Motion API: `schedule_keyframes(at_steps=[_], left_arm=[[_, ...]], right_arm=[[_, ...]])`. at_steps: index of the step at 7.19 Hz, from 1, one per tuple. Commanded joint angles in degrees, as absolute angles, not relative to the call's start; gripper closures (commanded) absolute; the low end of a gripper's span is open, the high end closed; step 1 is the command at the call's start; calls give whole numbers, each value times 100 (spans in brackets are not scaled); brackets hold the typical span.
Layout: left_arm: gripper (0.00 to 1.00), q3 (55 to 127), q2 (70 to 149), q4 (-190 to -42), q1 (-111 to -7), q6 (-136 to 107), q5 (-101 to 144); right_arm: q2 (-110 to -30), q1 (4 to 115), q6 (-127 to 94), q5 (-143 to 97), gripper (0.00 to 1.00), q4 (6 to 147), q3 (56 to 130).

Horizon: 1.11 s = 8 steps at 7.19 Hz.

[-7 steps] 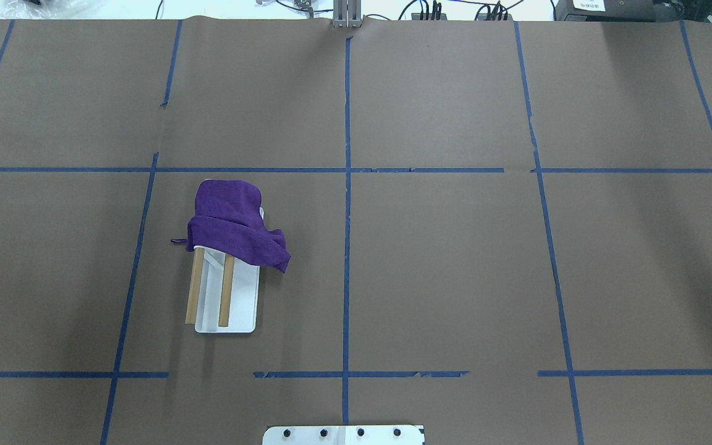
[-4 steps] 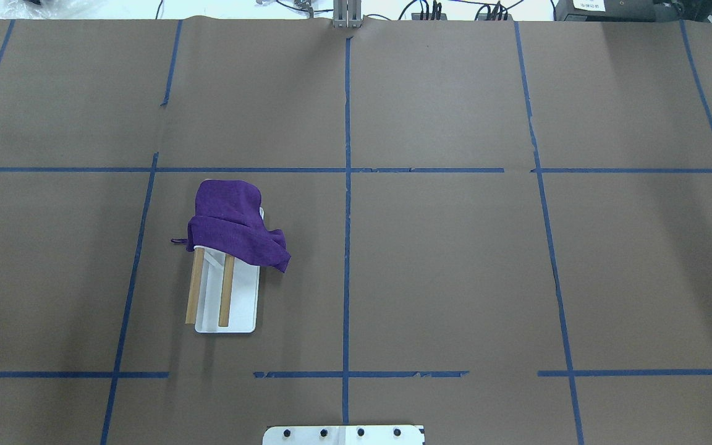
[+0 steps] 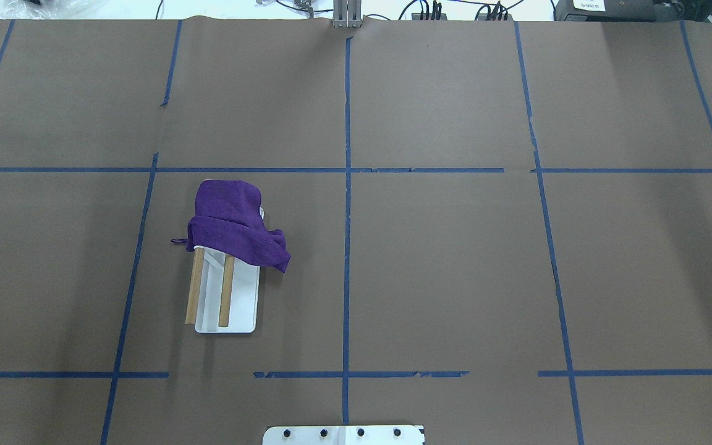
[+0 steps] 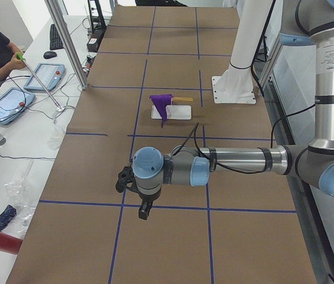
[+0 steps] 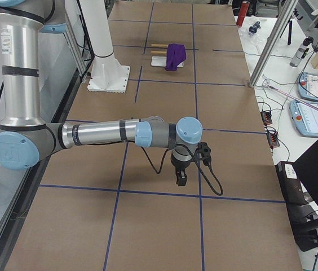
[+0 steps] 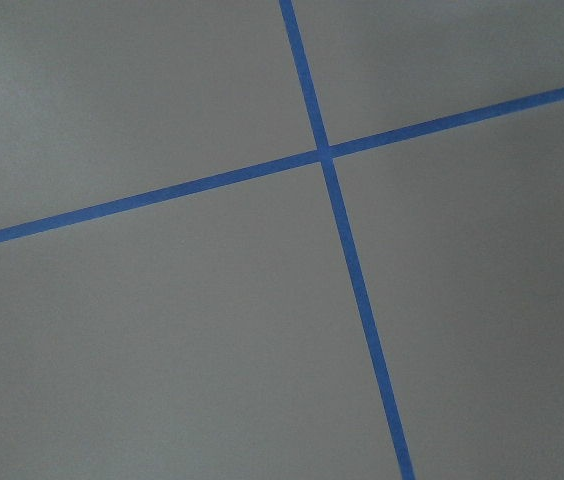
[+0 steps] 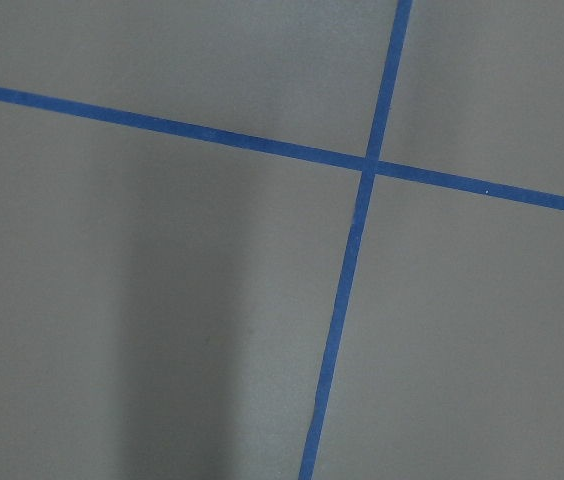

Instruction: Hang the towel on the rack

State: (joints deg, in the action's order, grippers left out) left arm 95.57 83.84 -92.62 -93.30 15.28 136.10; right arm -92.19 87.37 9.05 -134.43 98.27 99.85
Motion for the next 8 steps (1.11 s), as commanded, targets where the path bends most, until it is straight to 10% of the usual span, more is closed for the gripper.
schedule_keyframes(at_steps=[1, 8], left_arm=[[0, 9562, 8376, -9272, -9316, 1547, 13606], [0, 9588, 8481, -9536, -9255, 797, 13544]], right_arm=[[-9211, 8736, 888, -13447, 0, 9826, 9993], [-9281, 8736, 835, -13430, 0, 9290, 9914]])
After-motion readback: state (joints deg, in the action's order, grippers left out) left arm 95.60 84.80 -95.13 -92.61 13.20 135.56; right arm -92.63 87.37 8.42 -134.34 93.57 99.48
